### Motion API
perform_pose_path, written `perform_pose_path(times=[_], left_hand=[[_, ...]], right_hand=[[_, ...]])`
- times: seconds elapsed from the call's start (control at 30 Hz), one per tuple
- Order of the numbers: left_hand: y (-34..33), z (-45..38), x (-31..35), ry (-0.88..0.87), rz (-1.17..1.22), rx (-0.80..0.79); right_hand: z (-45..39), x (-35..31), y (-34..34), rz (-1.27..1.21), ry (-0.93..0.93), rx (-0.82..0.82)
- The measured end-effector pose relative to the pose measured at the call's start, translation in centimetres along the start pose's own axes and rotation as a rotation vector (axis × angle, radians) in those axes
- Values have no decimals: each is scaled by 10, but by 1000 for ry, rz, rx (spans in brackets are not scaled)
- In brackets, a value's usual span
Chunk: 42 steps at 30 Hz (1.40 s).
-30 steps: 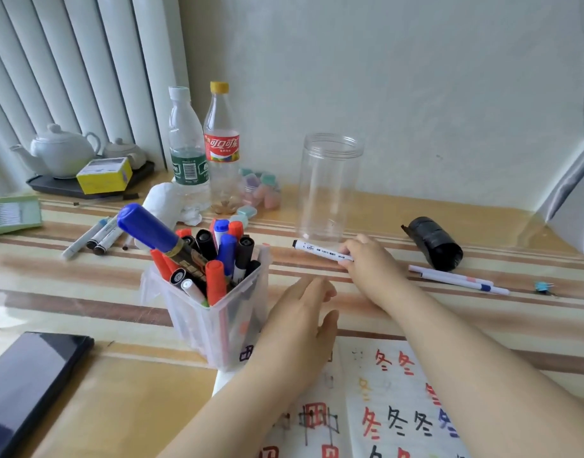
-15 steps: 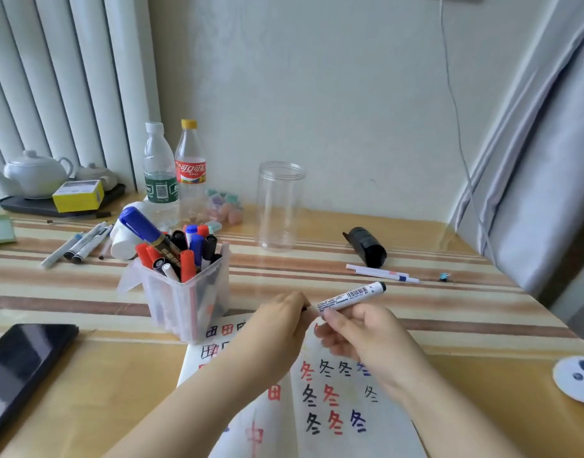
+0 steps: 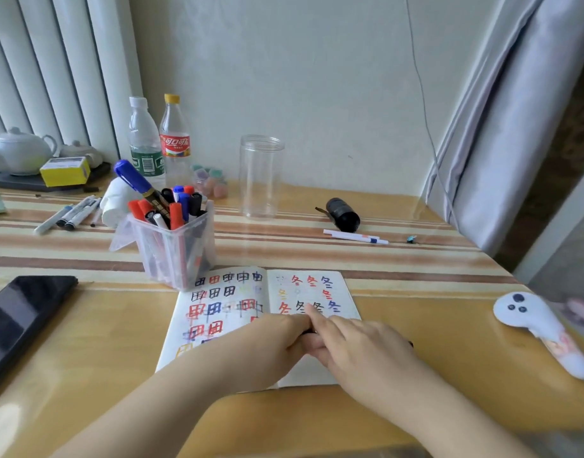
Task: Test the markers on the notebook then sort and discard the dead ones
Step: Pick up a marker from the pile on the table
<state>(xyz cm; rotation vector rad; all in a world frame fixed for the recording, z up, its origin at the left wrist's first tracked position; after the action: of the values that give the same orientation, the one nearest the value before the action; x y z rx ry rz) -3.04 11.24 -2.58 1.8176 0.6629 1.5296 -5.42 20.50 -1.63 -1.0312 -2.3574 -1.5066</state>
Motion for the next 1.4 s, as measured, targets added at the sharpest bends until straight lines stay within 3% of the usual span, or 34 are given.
perform_pose_path(times=[0.17,0.3,0.43,0.63,0.7,0.77,0.9,1.1,1.4], left_hand=[[2,7,1,38,-48,-11],[15,3,-8,122,-45,75],[20,0,-15,147,-29,114],[12,-22,-10,43,-36,177],[11,-31,-11,31,-20,214],[9,-38,-11,16,-1,237],[4,-46,-15,-18,51,291],[-1,-43,-29,-28,133,367],[-8,-44,-31,-76,93,336]], right_hand=[[-4,5,4,-154,-72,-260],[13,34,-6,-589,-461,-569],[23,57,-8,-949,-603,-474],[36,61,-29,-1909,-1084,-208],[39,54,-36,-2068,-1156,-187],[40,50,-43,-1987,-1116,-228],[40,54,-53,-1493,-1052,-302],[34,55,-62,-1306,-1044,-187],[37,62,-60,-1043,-1003,-110]])
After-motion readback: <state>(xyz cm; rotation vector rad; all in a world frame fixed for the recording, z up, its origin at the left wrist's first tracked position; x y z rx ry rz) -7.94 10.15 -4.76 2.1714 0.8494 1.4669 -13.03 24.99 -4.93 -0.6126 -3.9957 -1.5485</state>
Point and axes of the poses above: each hand's wrist, its own z-axis away from the middle knuckle, its own y-axis out of the back of the hand, x = y × z, the point moved 7 cm from there along -z, towards the middle knuckle, and after that the axes turned 9 degrees about z, right-handed, at the moved point
